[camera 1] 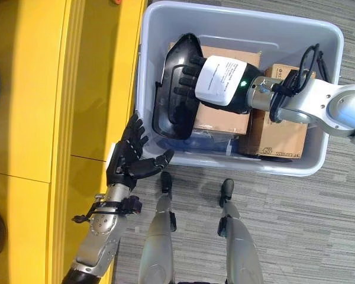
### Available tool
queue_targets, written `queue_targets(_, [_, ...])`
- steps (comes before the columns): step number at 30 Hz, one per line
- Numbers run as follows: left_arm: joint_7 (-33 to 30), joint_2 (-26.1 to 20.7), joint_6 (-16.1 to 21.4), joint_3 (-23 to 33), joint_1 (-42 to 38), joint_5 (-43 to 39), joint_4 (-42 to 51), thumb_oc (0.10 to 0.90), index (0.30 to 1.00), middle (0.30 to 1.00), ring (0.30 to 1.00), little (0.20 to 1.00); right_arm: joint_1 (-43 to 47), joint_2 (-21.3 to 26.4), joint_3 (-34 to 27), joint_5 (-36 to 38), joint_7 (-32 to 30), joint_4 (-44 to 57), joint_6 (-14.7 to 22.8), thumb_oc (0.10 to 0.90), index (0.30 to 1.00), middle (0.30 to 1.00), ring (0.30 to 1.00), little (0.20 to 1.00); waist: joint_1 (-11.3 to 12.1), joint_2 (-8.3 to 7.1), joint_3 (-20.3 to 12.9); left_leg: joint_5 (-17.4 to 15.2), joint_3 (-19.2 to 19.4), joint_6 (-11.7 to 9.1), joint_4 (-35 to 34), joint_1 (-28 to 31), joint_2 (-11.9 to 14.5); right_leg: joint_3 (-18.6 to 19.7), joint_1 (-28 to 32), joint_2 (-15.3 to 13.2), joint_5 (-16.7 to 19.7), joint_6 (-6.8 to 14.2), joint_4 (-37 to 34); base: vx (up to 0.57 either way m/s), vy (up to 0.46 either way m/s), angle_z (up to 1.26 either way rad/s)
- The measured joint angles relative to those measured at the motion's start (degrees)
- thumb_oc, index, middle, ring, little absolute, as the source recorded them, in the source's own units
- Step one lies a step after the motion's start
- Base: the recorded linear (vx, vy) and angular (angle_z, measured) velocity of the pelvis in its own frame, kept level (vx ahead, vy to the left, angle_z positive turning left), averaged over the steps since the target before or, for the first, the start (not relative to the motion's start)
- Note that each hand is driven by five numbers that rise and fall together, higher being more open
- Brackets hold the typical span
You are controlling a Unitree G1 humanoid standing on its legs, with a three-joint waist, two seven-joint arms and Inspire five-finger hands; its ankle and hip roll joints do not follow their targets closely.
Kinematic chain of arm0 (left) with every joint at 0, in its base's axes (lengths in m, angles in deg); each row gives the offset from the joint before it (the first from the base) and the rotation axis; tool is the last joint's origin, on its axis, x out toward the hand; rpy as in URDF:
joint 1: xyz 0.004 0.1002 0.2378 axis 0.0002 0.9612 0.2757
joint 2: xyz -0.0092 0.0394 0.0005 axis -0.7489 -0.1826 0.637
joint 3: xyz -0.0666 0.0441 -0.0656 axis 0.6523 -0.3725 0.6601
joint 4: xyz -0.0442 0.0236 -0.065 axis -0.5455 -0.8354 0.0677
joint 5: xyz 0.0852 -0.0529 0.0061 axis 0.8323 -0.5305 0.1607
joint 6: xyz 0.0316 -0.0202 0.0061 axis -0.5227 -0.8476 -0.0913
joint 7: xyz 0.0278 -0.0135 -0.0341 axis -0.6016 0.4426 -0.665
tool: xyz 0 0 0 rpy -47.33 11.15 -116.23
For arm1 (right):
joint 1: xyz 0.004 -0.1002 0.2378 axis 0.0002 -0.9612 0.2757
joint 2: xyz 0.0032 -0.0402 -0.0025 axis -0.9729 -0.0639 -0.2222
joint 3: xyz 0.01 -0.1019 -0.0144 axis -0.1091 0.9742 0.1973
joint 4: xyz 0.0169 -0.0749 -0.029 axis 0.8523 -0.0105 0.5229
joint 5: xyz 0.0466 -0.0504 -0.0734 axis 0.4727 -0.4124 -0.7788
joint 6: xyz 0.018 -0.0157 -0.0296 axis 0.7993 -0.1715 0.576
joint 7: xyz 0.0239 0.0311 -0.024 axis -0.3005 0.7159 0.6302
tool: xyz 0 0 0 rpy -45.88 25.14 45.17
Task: Move parts from the plastic box to the shelf.
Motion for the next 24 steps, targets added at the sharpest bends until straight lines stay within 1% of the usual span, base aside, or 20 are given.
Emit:
queue_targets(3, [0.0,0.0,0.02,-0.05,-0.58,-0.01,0.05,0.9,1.0,1.0,1.0,1.0,0.1,-0.49,0.0,0.01,0.24,0.0,-0.17,0.9,1.0,1.0,1.0,1.0,0.07,0.0,0.0,0.31,-0.56,-0.18,0.0,-0.75,0.25,-0.39,-0.73,0.22,-0.13,-0.2,0.51,0.0,-0.006,0.05])
queue_targets(9, [-0.06,0.08,0.12,-0.16,-1.47,0.01,0.08,0.9,1.0,1.0,1.0,1.0,0.05,-0.86,0.0,0.01,0.7,-0.11,-0.22,0.9,1.0,1.0,1.0,1.0,1.22,0.05,0.03,0.63,-0.85,-0.37,-0.08,-1.06,0.58,-0.7,-1.3,0.54,-0.43,-0.58,1.26,0.0,0.0,0.0])
queue_targets(14, [-0.11,0.08,0.25,-0.18,-1.43,0.01,1.39,0.9,1.0,1.0,1.0,1.0,0.06,-1.49,0.0,0.01,0.75,-0.55,-0.52,0.9,1.0,1.0,1.0,1.0,1.39,0.05,0.03,1.19,-1.28,-0.35,-0.18,-2.42,0.56,-0.95,-3.2,0.46,-1.03,-0.73,3.0,0.0,-0.002,0.03])
queue_targets(19, [-0.12,0.03,0.97,-0.45,-1.58,0.2,2.2,0.9,1.0,1.0,1.0,1.0,0.03,-3.64,0.04,0.0,0.8,-2.29,-0.55,0.9,1.0,1.0,1.0,1.0,1.47,0.08,0.07,1.8,-2.1,-0.45,-0.26,-4.11,0.57,-1.36,-5.08,0.47,-1.2,-0.76,3.98,0.01,0.0,0.03])
queue_targets(24, [-1.05,0.09,1.17,-1.08,-1.56,0.19,2.48,0.9,1.0,1.0,1.0,1.0,-0.01,-4.53,-0.05,-0.03,0.77,-3.08,-0.74,0.9,1.0,1.0,1.0,1.0,1.66,0.08,0.11,1.87,-2.23,-0.47,-0.28,-4.37,0.48,-1.55,-5.85,0.25,-2.02,-0.82,5.36,0.0,-0.001,0.03])
